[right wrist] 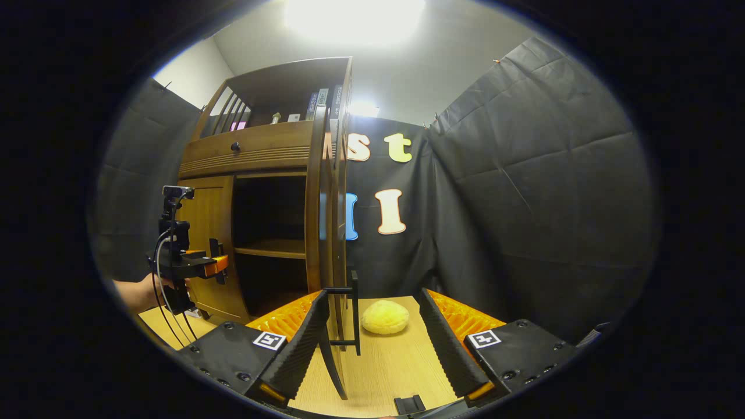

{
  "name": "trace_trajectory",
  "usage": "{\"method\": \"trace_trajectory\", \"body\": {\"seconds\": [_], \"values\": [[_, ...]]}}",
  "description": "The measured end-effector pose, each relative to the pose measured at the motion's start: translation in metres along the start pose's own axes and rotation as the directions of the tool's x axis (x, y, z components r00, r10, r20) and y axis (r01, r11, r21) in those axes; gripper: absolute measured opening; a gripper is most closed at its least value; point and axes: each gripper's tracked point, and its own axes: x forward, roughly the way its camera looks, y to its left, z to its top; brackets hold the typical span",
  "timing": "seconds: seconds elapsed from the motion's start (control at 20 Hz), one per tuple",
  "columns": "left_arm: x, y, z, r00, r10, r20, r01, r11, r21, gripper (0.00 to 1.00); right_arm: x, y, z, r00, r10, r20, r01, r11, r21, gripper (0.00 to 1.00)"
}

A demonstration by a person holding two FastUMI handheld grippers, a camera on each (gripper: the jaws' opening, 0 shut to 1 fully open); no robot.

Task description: Open the right door of the double-door shoe cabinet with the right hand, and open the left door with the left hand.

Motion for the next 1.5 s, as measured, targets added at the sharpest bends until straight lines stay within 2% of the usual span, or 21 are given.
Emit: {"method": "trace_trajectory", "body": {"seconds": [0.05, 0.1, 0.3, 0.35, 0.5, 0.7, 1.05, 1.35, 1.45, 1.5], "values": [[0.0, -0.001, 0.001, 1.0, -0.005, -0.01, 0.005, 1.0, -0.005, 0.93, 0.001, 0.0, 0.001, 1.0, -0.002, -0.001, 0.002, 1.0, 0.005, 0.98], [0.001, -0.001, 0.0, 1.0, -0.012, -0.013, 0.011, 1.0, -0.011, 0.93, 0.002, -0.001, 0.001, 1.0, -0.002, -0.001, 0.002, 1.0, 0.01, 0.98], [0.008, 0.0, -0.003, 1.0, 0.0, -0.004, 0.0, 0.999, -0.032, 0.5, 0.002, -0.001, -0.002, 1.0, 0.002, -0.004, -0.002, 1.0, 0.021, 0.98], [0.01, -0.007, -0.003, 1.0, -0.025, -0.011, 0.025, 0.998, -0.052, 0.39, 0.002, 0.0, -0.002, 1.0, 0.002, -0.005, -0.002, 1.0, 0.017, 0.98], [0.008, -0.001, -0.006, 1.0, 0.018, -0.02, -0.019, 0.999, -0.045, 0.3, -0.001, 0.001, -0.004, 1.0, 0.006, -0.006, -0.006, 1.0, -0.001, 0.98], [0.001, -0.002, -0.007, 0.999, 0.014, -0.038, -0.016, 0.999, -0.048, 0.16, -0.006, 0.006, -0.006, 1.0, 0.018, -0.004, -0.018, 1.0, -0.011, 0.98], [-0.024, 0.001, -0.006, 0.999, -0.004, -0.046, 0.0, 0.998, -0.07, 0.21, -0.014, 0.029, -0.002, 0.998, 0.065, 0.009, -0.065, 0.997, -0.037, 0.98], [-0.04, 0.007, 0.0, 0.999, 0.0, -0.046, -0.004, 0.997, -0.072, 0.21, -0.023, 0.048, -0.002, 0.995, 0.101, 0.006, -0.1, 0.994, -0.049, 0.99], [-0.053, 0.012, -0.002, 0.999, 0.0, -0.043, -0.003, 0.997, -0.073, 0.16, -0.026, 0.056, -0.001, 0.993, 0.114, 0.008, -0.114, 0.992, -0.049, 0.99], [-0.058, 0.013, -0.006, 0.999, -0.003, -0.043, 0.0, 0.997, -0.076, 0.2, -0.027, 0.06, -0.001, 0.992, 0.123, 0.007, -0.122, 0.991, -0.046, 0.99]]}}
